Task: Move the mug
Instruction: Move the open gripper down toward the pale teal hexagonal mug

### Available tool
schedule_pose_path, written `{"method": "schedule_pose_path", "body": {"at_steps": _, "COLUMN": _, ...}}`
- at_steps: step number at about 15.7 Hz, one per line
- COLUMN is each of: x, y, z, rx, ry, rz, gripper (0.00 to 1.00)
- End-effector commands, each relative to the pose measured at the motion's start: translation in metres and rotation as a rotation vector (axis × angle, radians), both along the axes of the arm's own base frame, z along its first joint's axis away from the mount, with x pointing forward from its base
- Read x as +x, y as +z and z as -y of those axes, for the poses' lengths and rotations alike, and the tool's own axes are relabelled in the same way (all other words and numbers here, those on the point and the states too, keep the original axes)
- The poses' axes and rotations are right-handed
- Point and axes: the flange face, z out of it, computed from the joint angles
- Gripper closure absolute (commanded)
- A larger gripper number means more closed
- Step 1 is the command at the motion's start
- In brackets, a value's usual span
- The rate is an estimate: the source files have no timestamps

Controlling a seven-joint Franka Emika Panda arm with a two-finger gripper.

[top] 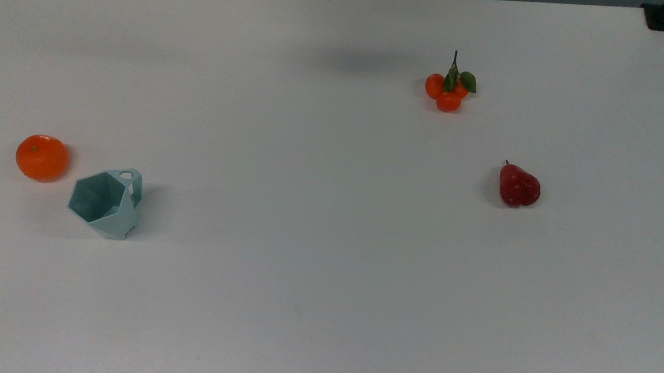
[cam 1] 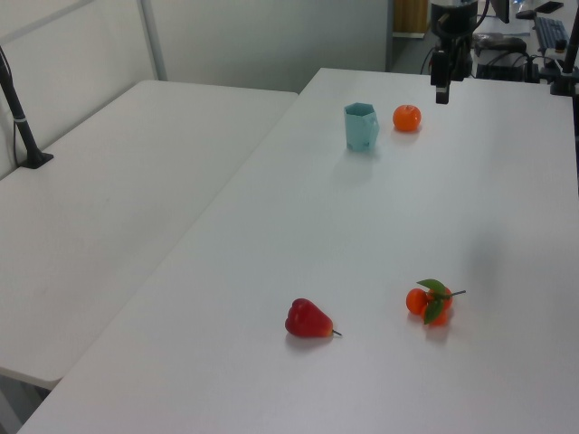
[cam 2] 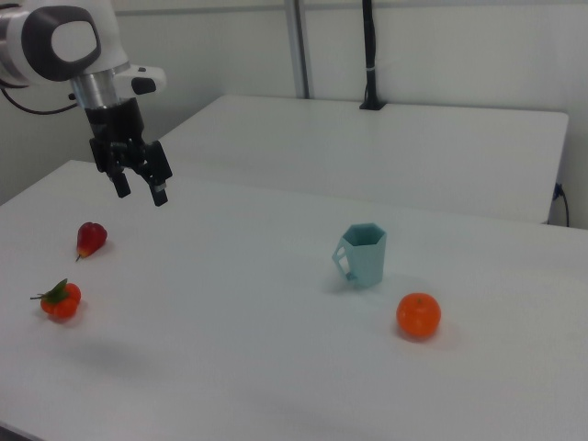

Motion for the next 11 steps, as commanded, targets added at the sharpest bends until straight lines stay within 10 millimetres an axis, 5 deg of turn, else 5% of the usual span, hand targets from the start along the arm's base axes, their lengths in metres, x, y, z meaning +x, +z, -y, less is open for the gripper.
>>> {"method": "schedule_pose_path", "body": {"at_steps": 1, "x": 0.009, "y": -0.017, "z": 0.000, "rx": 0.005, "ry": 0.024, "rz": 0.009, "gripper": 0.00}}
{"method": "schedule_pose_path", "body": {"at_steps": 6, "x": 0.018, "y": -0.024, "z": 0.004, "rx": 0.005, "ry": 0.017, "rz": 0.008, "gripper": 0.00}}
{"method": "schedule_pose_path", "body": {"at_steps": 11, "x": 0.051, "y": -0.035, "z": 0.040, "rx": 0.014, "ry": -0.116, "rz": 0.075, "gripper": 0.01}}
